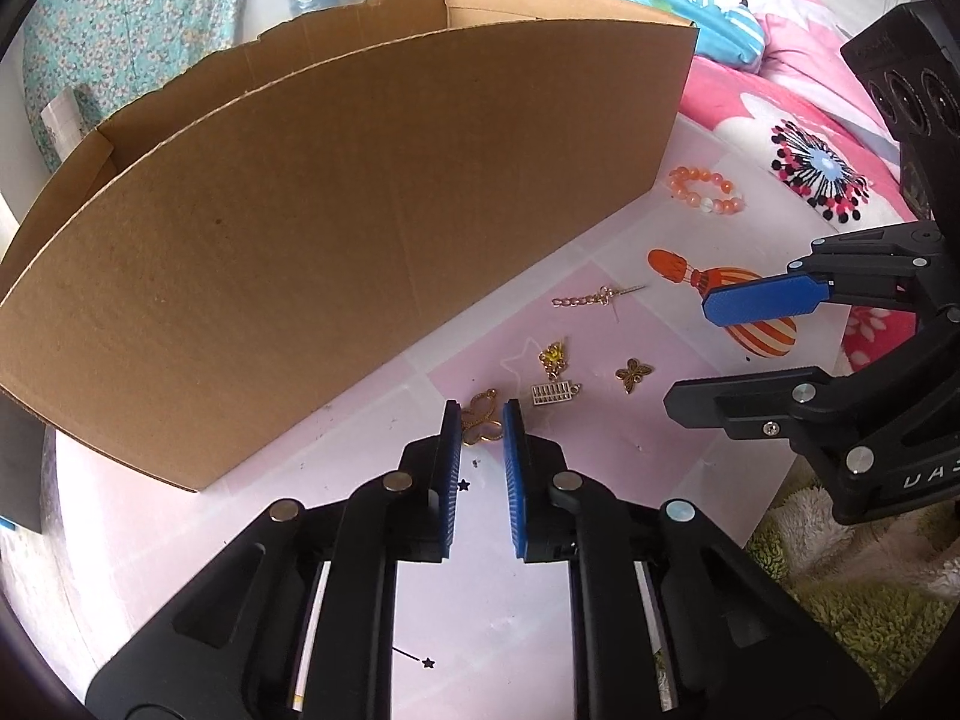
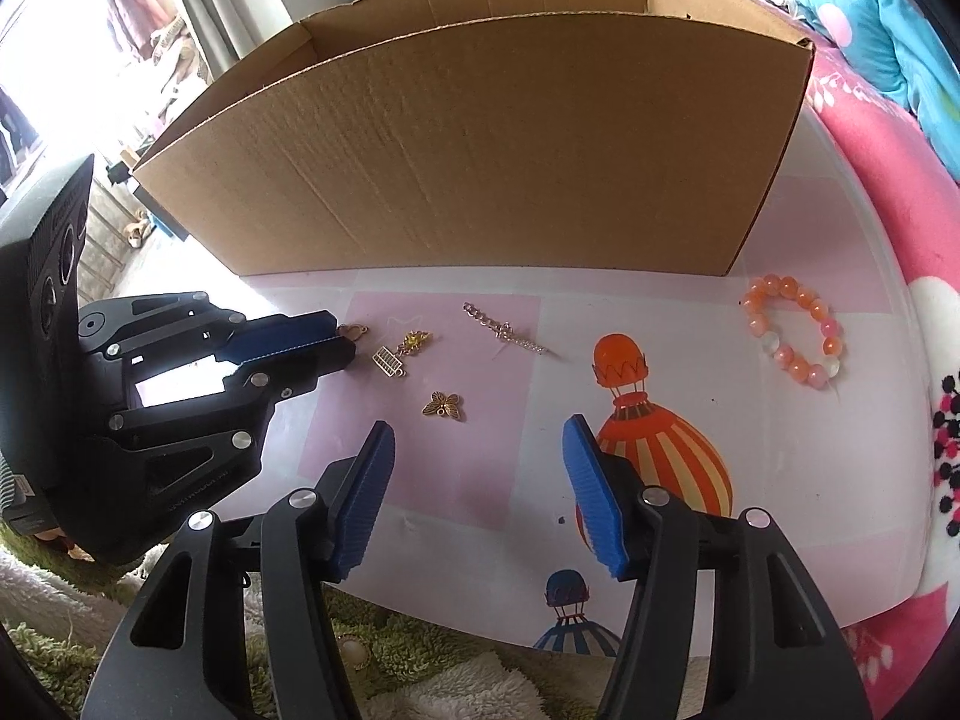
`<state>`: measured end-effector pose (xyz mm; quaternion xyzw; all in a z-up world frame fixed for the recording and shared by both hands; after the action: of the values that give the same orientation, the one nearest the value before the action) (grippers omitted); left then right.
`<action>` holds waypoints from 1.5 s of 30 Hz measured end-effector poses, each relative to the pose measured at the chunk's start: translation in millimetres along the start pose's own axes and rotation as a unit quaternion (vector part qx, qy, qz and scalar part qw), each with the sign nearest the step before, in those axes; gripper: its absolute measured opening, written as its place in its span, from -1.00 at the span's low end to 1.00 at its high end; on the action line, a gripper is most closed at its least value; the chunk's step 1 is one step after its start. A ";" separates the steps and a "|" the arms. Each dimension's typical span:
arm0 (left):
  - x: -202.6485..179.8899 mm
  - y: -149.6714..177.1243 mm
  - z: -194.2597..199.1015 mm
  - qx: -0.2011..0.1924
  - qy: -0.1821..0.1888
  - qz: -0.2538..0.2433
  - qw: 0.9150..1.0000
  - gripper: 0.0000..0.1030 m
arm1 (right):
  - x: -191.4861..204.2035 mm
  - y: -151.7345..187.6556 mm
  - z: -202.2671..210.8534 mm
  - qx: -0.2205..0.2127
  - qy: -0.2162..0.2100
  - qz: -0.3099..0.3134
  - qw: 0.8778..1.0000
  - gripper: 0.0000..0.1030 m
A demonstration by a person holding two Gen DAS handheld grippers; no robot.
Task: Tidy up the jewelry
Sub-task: 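Close the left gripper on the gold loop charm while the right gripper grips the gold butterfly charm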
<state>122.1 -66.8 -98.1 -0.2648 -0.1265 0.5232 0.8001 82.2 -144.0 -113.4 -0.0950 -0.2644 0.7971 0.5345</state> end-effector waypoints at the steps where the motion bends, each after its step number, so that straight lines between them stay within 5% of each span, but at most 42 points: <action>1: -0.2 -0.2 -0.1 0.000 0.000 0.001 1.000 -0.75 | -0.5 0.2 0.7 -0.001 0.000 0.000 1.000 0.11; 12: 2.4 1.7 3.5 -0.003 0.001 0.016 1.000 -0.75 | 5.1 -6.5 0.6 -0.007 0.003 0.013 1.000 -0.04; 34: 9.4 -0.7 9.5 -0.019 0.004 0.040 0.999 -0.75 | 28.6 -14.0 -17.0 -0.003 0.054 0.089 0.995 -0.74; 45: 8.5 -1.7 15.5 -0.027 0.002 0.038 0.999 -0.75 | 26.8 -11.8 -12.6 -0.008 0.037 0.067 0.997 -0.76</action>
<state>119.5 -55.1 -84.9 -0.2919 -0.1288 0.5495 0.7721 86.2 -112.4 -114.3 -0.1465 -0.2441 0.8246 0.4889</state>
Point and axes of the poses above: each gripper's, at about its wrist camera, not at the fingertips, and z roughly against the way its jaws point, x to its left, y to its underside, the point moved 8 cm from there along -z, roughly the way its jaws point, and after that the axes turned 10 degrees about z, right-handed, at the moved point
